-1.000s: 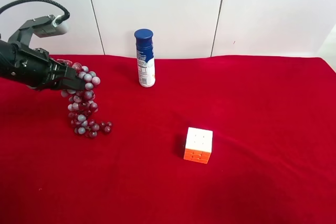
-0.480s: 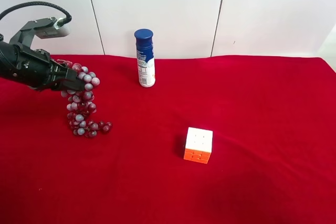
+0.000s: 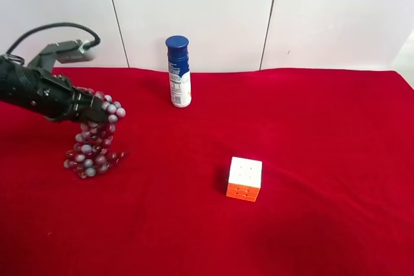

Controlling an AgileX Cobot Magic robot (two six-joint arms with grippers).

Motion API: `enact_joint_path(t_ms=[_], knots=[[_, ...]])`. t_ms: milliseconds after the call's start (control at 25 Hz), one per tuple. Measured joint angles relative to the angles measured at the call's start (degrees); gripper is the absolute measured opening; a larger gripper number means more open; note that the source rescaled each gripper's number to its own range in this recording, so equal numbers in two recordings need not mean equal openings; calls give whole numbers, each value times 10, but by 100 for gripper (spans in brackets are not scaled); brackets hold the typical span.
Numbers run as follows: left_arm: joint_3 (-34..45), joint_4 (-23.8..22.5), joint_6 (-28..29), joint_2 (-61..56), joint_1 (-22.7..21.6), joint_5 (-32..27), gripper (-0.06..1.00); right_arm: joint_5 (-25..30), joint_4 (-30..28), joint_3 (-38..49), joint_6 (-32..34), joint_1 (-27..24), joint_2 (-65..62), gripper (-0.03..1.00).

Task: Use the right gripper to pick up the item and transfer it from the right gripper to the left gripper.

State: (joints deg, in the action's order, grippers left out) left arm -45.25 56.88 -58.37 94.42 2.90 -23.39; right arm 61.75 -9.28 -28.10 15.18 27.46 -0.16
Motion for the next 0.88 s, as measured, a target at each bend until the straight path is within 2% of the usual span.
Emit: enact_joint_path(t_ms=[120,360,480,640,680,720,760,840,880], knots=[[0,8,-1,19,0,7,0,0,0,0,0,-53,0,88],[0,56,-20,24,0,19,0,0,0,0,0,-156,0,88],[0,77,-23,24,0,22,0,0,0,0,0,-188,0,88],[0,92,-23,24,0,22,0,0,0,0,0,-197,0,88],[0,92,-24,24,0,22,3,0,0,0,0,-197,0,88],[0,92,-26,24,0,22,10,0,0,0,0,-197,0,88],[0,92,-31,24,0,22,26,0,0,0,0,-197,0,88],[0,92,-39,24,0,22,66,0,0,0,0,-197,0,88],[0,92,-42,24,0,23,81,0,0,0,0,-197,0,88]])
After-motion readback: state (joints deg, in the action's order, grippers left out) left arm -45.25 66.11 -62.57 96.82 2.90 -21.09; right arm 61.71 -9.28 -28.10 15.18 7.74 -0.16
